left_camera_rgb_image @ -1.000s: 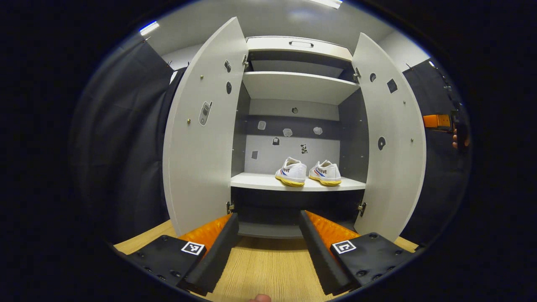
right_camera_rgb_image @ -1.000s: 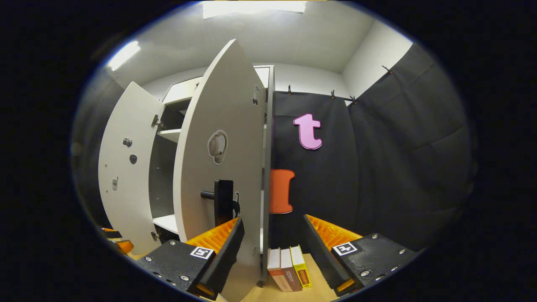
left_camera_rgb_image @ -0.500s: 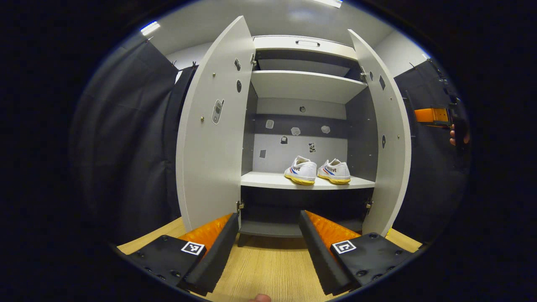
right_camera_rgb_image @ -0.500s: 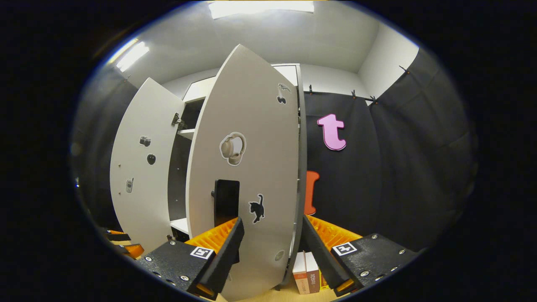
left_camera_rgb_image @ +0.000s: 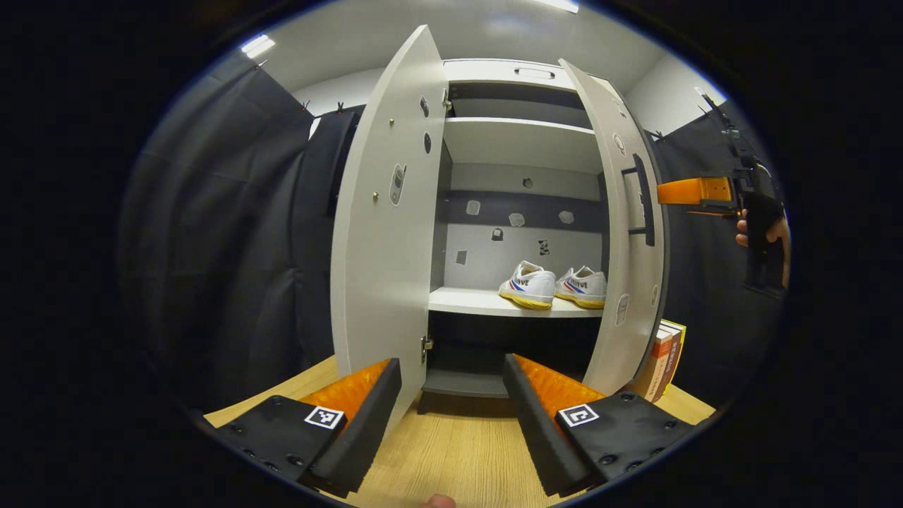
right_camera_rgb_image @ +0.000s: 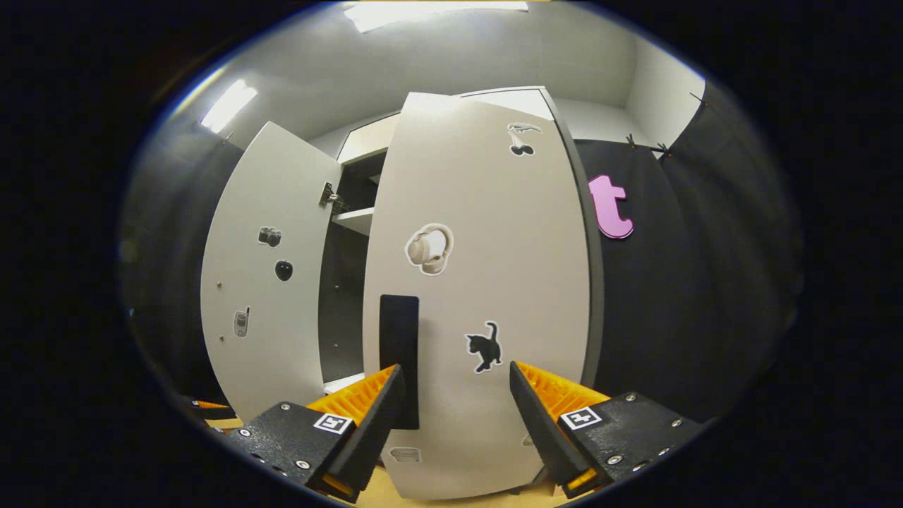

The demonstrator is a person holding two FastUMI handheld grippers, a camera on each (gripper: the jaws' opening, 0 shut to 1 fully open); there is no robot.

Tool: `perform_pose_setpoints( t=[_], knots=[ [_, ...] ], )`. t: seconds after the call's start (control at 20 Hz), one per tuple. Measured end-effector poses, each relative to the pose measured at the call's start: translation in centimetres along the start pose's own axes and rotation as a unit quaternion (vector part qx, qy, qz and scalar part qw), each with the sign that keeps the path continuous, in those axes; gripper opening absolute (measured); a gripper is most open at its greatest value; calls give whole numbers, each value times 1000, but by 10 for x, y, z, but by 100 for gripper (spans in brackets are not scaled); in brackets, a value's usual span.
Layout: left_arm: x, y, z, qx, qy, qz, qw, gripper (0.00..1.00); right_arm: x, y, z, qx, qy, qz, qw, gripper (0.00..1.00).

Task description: Grab one shoe with the right hand and put it into the shoe cabinet, grab the other shoe with the left hand and put it into the shoe cabinet; then close the right door with the right hand and the left door with the left hand.

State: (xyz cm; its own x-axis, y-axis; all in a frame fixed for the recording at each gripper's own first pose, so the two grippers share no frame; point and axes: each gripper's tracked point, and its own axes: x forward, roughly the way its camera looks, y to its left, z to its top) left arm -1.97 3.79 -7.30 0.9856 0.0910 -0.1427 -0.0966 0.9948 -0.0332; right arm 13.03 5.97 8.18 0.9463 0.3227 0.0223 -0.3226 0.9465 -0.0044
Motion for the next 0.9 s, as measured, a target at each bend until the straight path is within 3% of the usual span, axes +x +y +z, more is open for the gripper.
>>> perform_pose_setpoints(
  t=[0.1, 0.2, 0.25, 0.9],
  knots=[
    [-2, 8, 1, 0, -2, 8, 1000, 95, 5, -1, 3, -7, -12, -7, 1000, 89],
    [-5, 14, 3, 1, -4, 14, 1000, 95, 9, 1, 2, -11, -13, -11, 1000, 98],
    [-4, 16, 5, 3, -6, 16, 1000, 95, 12, 2, 1, -9, -13, -12, 1000, 92],
    [-2, 14, 8, 12, -12, 2, 1000, 95, 52, 7, -14, 21, 9, -44, 999, 92]
  ],
)
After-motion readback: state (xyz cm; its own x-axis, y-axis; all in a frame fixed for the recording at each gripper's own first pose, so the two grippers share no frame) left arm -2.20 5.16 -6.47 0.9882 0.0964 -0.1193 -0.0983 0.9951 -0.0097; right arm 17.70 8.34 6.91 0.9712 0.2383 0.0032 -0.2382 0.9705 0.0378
